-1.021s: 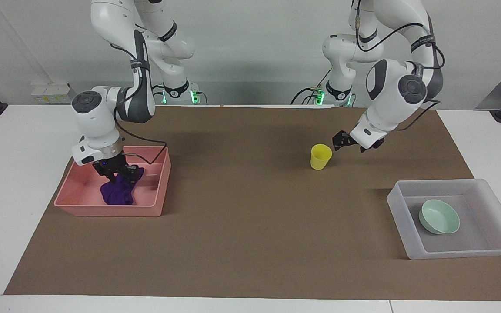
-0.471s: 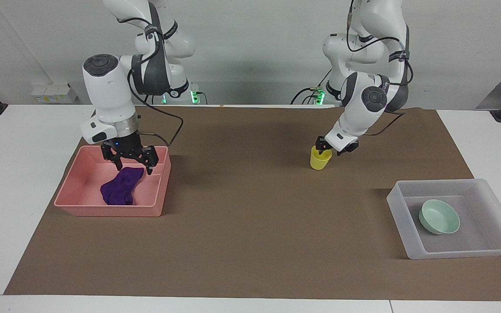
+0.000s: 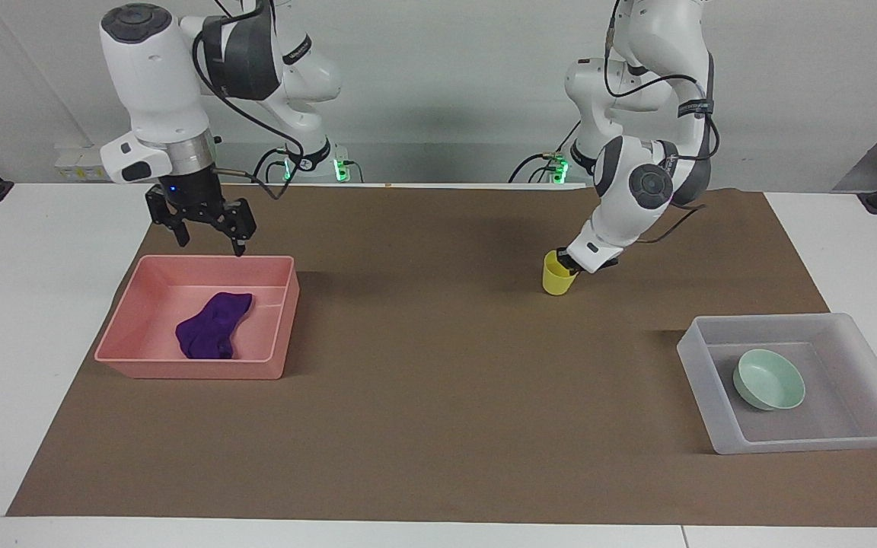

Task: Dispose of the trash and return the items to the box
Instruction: 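Carry the yellow cup into the clear box with the left gripper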

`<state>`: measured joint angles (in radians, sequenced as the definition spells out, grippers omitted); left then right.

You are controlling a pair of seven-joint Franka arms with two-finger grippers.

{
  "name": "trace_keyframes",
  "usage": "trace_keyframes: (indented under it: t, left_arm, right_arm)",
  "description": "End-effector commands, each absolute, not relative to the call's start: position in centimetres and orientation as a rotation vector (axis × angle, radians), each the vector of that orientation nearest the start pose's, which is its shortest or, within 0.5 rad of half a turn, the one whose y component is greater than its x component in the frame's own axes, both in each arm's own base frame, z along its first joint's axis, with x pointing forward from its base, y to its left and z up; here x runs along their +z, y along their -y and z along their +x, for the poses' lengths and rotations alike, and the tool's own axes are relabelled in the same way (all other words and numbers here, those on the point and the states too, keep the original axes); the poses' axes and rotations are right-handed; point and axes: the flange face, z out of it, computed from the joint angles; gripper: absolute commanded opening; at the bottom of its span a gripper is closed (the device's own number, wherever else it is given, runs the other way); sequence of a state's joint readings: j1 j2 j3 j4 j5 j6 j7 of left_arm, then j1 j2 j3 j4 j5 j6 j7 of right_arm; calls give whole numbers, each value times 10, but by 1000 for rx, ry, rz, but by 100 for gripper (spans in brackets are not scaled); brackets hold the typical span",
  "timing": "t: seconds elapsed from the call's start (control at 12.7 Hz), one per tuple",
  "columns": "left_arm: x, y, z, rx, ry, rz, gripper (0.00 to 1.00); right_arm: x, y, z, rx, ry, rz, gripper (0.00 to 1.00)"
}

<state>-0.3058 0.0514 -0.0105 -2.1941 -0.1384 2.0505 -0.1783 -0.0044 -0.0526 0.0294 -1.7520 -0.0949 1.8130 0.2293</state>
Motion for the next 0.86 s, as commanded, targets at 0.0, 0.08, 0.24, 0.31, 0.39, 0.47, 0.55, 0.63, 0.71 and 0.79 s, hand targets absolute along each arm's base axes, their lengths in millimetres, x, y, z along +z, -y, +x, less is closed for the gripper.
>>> trace_keyframes:
  t: [0.0, 0.08, 0.24, 0.31, 0.39, 0.47, 0.55, 0.63, 0.71, 0.79]
  left_arm:
    - [406, 133, 521, 357, 20, -3201, 0]
    - [438, 106, 535, 359, 76, -3209, 0]
    - [503, 43, 563, 287, 242, -3230, 0]
    - [525, 20, 577, 214, 299, -3233, 0]
    - [530, -10, 590, 182, 361, -3204, 0]
    - [531, -33, 603, 148, 385, -3151, 0]
    - [522, -53, 619, 137, 377, -3093, 0]
    - [519, -84, 637, 92, 388, -3056, 0]
    - [507, -103, 656, 75, 386, -3051, 0]
    - [496, -120, 673, 13, 404, -3050, 0]
  right_arm:
    - [616, 7, 548, -134, -323, -3139, 100]
    - [619, 13, 543, -104, -302, -3140, 100]
    - [628, 25, 536, -85, -224, -3149, 100]
    - [628, 25, 535, -90, -214, -3149, 100]
    - [629, 24, 536, -105, -207, -3151, 100]
    - [629, 25, 537, -103, -202, -3159, 100]
    - [629, 27, 537, -88, -183, -3167, 100]
    - [632, 30, 537, -81, -159, -3171, 100]
    - [629, 34, 536, -70, -152, -3161, 100]
    - [628, 39, 535, -67, -166, -3155, 100]
